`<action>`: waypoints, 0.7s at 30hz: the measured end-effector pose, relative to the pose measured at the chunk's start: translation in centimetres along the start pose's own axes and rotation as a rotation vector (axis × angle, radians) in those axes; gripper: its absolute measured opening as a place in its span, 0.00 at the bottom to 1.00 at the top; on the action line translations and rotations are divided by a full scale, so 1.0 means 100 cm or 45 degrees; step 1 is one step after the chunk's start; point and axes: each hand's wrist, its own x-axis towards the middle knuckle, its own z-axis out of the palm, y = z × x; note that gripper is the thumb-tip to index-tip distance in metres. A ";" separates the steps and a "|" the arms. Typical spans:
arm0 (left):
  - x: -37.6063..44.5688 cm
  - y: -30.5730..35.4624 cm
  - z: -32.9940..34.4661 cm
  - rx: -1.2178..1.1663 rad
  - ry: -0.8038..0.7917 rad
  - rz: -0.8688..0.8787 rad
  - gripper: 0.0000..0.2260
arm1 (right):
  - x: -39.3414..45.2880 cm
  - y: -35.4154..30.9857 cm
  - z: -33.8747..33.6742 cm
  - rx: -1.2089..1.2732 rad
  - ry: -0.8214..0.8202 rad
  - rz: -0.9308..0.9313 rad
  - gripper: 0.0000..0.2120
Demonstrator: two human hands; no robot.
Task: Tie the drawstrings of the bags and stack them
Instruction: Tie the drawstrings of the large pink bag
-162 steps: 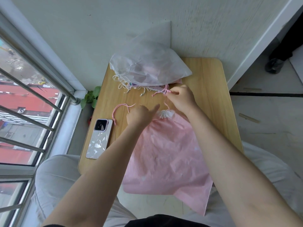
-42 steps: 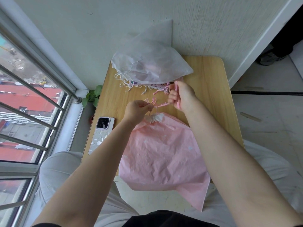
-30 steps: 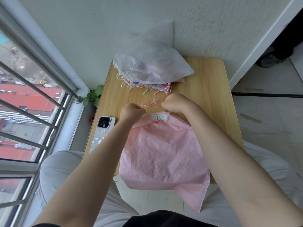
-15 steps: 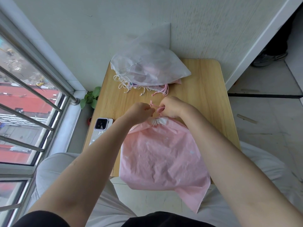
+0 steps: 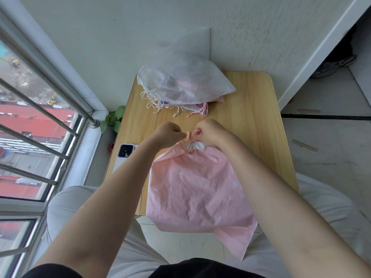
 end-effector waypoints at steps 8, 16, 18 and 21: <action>-0.009 -0.025 -0.007 -0.485 -0.027 -0.085 0.15 | 0.005 0.005 0.004 0.052 0.052 0.002 0.19; -0.004 -0.011 0.007 -0.987 -0.213 0.027 0.06 | 0.003 -0.001 0.009 0.189 0.037 0.000 0.20; -0.004 -0.010 0.012 -0.953 -0.091 -0.060 0.04 | 0.004 0.004 0.008 0.204 0.045 0.019 0.26; -0.004 -0.010 0.017 -0.800 0.132 -0.195 0.05 | 0.003 0.009 0.002 0.358 0.003 0.077 0.27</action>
